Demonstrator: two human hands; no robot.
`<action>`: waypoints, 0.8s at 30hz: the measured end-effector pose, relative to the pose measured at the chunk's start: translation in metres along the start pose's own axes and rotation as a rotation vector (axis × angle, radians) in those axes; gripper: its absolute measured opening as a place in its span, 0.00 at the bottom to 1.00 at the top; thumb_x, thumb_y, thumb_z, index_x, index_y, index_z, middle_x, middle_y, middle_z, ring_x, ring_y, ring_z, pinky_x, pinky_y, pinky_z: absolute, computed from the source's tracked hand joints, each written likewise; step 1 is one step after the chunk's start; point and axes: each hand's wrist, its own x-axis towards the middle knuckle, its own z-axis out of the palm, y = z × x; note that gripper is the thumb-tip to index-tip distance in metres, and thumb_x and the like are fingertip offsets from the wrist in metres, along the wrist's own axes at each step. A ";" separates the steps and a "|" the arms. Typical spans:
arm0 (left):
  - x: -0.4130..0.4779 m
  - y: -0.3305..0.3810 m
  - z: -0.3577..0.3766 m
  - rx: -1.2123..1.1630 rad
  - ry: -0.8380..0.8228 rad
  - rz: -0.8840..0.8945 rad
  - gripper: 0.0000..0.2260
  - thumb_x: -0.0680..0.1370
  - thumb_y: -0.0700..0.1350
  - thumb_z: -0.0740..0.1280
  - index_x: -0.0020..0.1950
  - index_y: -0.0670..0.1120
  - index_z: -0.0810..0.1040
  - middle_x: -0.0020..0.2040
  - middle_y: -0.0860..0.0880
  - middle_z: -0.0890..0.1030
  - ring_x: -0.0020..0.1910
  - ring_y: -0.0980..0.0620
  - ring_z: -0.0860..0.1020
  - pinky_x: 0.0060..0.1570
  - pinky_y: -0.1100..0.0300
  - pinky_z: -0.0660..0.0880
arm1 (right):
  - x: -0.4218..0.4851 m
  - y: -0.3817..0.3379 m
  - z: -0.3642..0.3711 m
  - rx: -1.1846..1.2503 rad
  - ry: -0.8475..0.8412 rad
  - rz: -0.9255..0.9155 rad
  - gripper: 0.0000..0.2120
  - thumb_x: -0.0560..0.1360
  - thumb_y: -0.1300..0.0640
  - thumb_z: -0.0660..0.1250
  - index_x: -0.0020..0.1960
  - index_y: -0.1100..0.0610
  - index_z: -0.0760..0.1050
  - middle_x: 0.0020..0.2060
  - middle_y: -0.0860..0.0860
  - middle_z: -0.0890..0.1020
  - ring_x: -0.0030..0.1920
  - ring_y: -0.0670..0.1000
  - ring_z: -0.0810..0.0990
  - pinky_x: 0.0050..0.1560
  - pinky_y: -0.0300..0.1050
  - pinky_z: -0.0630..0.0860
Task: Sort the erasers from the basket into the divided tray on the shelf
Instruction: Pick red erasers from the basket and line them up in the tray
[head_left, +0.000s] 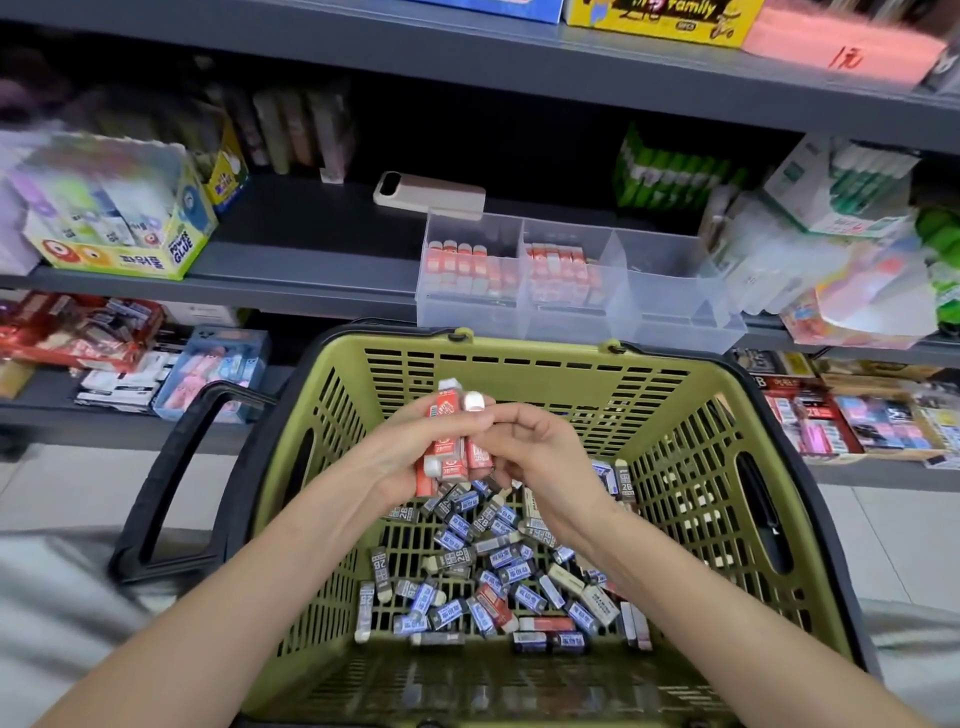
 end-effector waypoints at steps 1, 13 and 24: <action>0.000 0.002 0.000 -0.027 0.030 -0.019 0.14 0.62 0.40 0.75 0.45 0.44 0.81 0.36 0.44 0.84 0.32 0.48 0.82 0.29 0.58 0.79 | 0.002 -0.001 -0.007 0.064 -0.049 0.033 0.09 0.70 0.67 0.69 0.50 0.62 0.78 0.32 0.55 0.81 0.28 0.49 0.75 0.27 0.37 0.71; -0.001 0.015 -0.002 -0.227 0.140 -0.031 0.15 0.61 0.39 0.74 0.47 0.43 0.79 0.35 0.45 0.84 0.31 0.49 0.82 0.28 0.58 0.79 | 0.003 0.135 -0.055 -1.764 -0.517 0.149 0.22 0.68 0.38 0.69 0.54 0.52 0.79 0.47 0.49 0.82 0.48 0.51 0.79 0.40 0.42 0.74; -0.007 0.020 -0.006 -0.221 0.123 0.027 0.14 0.62 0.39 0.73 0.47 0.44 0.79 0.37 0.46 0.85 0.33 0.50 0.83 0.29 0.58 0.79 | 0.005 0.086 -0.045 -0.557 -0.258 0.375 0.06 0.77 0.61 0.63 0.52 0.60 0.69 0.43 0.56 0.82 0.43 0.56 0.83 0.43 0.49 0.81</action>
